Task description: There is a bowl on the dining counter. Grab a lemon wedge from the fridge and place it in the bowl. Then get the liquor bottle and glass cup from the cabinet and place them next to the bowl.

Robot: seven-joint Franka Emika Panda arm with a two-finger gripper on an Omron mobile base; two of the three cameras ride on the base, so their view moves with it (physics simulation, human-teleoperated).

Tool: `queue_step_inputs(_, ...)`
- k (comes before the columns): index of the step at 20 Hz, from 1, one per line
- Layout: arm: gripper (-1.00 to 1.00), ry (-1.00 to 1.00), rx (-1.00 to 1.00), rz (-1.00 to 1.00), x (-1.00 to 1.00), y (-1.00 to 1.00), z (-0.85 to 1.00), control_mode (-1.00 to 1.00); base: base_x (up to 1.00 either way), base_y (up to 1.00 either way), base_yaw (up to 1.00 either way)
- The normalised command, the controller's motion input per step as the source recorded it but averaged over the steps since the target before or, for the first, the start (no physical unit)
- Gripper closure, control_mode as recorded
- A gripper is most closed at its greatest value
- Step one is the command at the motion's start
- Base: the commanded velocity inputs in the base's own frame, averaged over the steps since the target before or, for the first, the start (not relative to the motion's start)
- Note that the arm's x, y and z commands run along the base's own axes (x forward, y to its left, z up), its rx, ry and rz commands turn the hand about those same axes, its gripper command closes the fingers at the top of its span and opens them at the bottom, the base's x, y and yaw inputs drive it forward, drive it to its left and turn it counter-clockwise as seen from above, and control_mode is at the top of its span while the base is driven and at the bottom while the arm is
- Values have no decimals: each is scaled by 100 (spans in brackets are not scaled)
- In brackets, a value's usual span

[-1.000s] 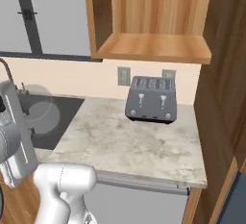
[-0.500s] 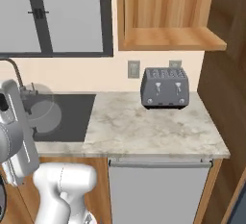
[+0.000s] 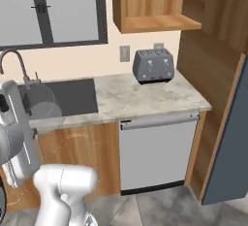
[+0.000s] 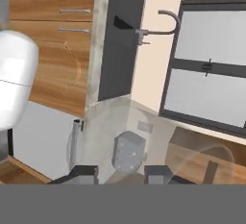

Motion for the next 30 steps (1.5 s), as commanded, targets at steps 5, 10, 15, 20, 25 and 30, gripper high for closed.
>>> queue_step_inputs(5, 100, 0, 0, 0, 0, 0, 0, 100, -100, 2, -27)
queue_step_inputs(10, 100, 0, 0, 0, 0, 0, 0, 100, -100, -4, -28)
queue_step_inputs(15, 100, 0, 0, 0, 0, 0, 0, 100, -100, -7, -33)
queue_step_inputs(20, 100, 0, 0, 0, 0, 0, 0, 100, -99, 0, -42)
queue_step_inputs(25, 100, 0, 0, 0, 0, 0, 0, 100, -87, -4, -49)
queue_step_inputs(30, 100, 0, 0, 0, 0, 0, 0, 100, -77, -11, -51)
